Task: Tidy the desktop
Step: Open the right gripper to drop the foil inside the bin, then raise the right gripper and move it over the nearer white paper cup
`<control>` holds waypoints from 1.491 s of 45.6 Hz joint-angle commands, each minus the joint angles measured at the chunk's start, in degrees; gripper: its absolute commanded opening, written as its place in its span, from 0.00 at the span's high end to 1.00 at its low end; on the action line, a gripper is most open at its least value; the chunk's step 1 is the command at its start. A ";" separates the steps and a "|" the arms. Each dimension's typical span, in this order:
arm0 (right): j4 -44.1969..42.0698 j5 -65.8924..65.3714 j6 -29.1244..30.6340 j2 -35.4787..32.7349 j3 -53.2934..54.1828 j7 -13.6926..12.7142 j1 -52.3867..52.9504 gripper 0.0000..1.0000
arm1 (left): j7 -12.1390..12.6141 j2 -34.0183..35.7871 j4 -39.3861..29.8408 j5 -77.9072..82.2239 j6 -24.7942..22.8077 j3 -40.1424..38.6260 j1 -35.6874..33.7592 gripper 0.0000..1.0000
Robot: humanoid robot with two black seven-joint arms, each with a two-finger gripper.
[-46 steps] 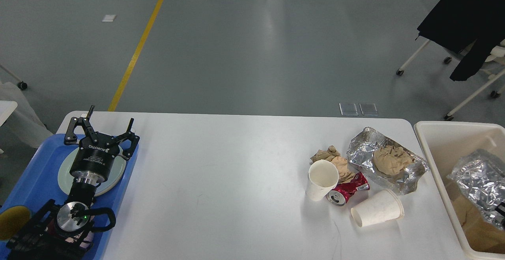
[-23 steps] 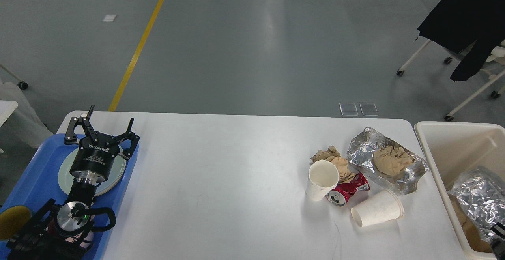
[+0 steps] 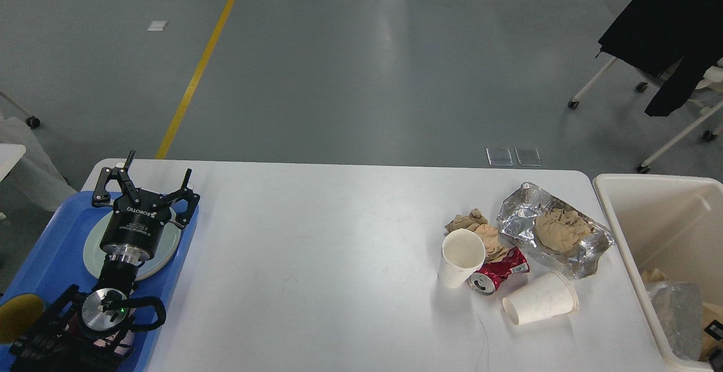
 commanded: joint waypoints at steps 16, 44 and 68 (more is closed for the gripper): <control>19.37 -13.16 6.62 -14.77 -0.24 -2.75 22.17 0.00 | 0.03 0.00 0.00 0.00 0.00 0.00 0.00 0.03; 75.90 -17.92 30.79 -1.78 -25.82 -20.51 87.29 0.00 | 0.03 0.00 0.00 0.00 0.00 0.00 0.00 0.03; 89.35 -9.48 35.27 16.07 -33.99 9.38 111.92 0.00 | -0.05 0.00 0.09 0.00 0.00 0.00 0.00 0.03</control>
